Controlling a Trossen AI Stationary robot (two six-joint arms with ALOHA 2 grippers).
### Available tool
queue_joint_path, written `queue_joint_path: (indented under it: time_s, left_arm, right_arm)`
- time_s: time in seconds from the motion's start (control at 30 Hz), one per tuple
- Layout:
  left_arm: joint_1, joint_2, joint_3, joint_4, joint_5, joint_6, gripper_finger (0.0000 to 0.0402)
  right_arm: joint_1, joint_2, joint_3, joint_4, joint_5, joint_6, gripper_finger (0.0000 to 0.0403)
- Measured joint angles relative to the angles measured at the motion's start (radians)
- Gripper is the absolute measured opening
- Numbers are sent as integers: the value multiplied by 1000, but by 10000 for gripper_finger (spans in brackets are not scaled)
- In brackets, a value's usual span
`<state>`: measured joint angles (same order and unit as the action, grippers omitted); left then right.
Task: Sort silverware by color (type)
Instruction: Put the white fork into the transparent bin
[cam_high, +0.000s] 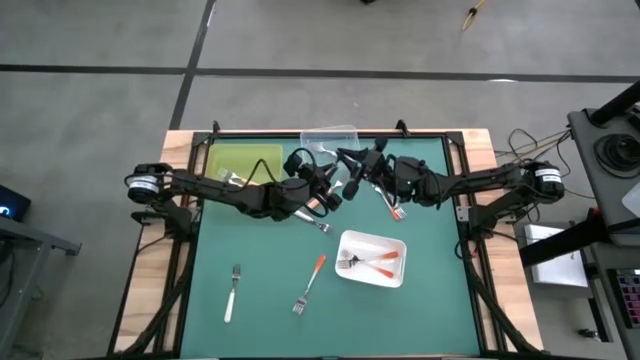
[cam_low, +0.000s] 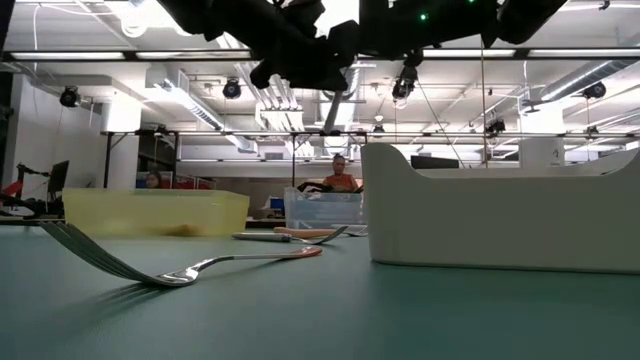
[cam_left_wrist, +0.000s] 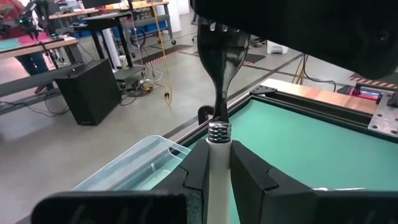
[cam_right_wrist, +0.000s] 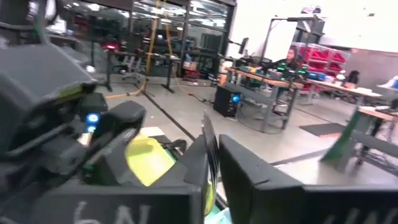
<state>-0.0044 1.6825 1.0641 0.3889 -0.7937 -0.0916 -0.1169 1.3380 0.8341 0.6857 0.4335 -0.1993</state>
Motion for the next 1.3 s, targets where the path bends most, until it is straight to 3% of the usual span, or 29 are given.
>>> queue_joint_path:
  time_s: [0.2,0.37,0.63,0.97,1.03,1.1,1.23,1.3]
  left_arm:
    - [-1,-2,2,-2,0,-2,32]
    - [-2,-5,3,-7,9,3,62]
    - [-1,-22,3,-61,178,4,133]
    - [-2,-72,3,-213,184,30,173]
    - [-2,-96,3,-260,191,33,173]
    - [-2,-121,3,-293,272,63,173]
    - [22,-160,2,-262,630,122,174]
    - [41,-162,2,-229,757,125,174]
  right_arm:
    - [0,-1,0,1,6,1,10]
    - [-1,-17,-1,-19,-5,-2,9]
    - [-1,-71,11,-123,-20,12,7]
    - [-18,-174,11,-315,-28,-9,8]
    - [-35,-207,23,-405,-80,-10,8]
    - [-65,-226,69,-553,-169,25,8]
    - [-125,-216,185,-823,-415,27,8]
    - [-140,-196,234,-895,-569,-13,8]
